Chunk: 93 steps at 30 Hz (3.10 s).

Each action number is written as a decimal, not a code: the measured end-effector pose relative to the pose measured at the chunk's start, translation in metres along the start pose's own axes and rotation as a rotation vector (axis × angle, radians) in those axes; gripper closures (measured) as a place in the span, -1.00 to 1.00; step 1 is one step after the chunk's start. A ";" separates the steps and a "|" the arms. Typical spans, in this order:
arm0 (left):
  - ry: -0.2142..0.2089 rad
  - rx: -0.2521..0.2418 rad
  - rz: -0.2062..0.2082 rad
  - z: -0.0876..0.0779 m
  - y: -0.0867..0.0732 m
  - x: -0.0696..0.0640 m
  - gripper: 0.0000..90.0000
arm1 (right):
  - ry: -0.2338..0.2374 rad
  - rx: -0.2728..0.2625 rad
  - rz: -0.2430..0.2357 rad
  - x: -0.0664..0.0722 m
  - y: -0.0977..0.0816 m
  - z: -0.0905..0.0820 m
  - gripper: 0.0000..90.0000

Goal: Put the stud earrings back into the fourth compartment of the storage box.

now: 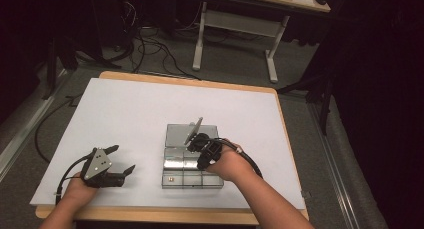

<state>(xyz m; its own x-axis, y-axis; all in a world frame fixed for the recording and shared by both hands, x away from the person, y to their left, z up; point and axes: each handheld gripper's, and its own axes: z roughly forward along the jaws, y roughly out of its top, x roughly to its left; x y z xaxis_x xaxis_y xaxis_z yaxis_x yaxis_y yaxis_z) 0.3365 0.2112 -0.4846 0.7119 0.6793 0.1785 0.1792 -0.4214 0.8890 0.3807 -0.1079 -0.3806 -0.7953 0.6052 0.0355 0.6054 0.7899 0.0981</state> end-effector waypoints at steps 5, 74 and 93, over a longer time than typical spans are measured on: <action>-0.006 -0.003 -0.004 0.000 0.000 0.001 -0.66 | -0.005 0.001 -0.023 0.010 0.007 0.001 0.91; -0.021 0.008 -0.014 0.001 0.000 0.002 -0.66 | 0.062 0.017 -0.105 0.047 0.048 0.055 0.76; -0.019 0.007 -0.014 0.001 0.000 0.002 -0.66 | 0.023 -0.038 -0.025 0.015 0.013 0.009 0.58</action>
<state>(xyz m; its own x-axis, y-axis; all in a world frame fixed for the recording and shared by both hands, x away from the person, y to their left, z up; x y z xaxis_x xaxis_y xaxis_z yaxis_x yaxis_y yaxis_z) 0.3386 0.2124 -0.4842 0.7219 0.6738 0.1577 0.1942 -0.4160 0.8884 0.3766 -0.0874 -0.3875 -0.8112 0.5822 0.0555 0.5838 0.8004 0.1366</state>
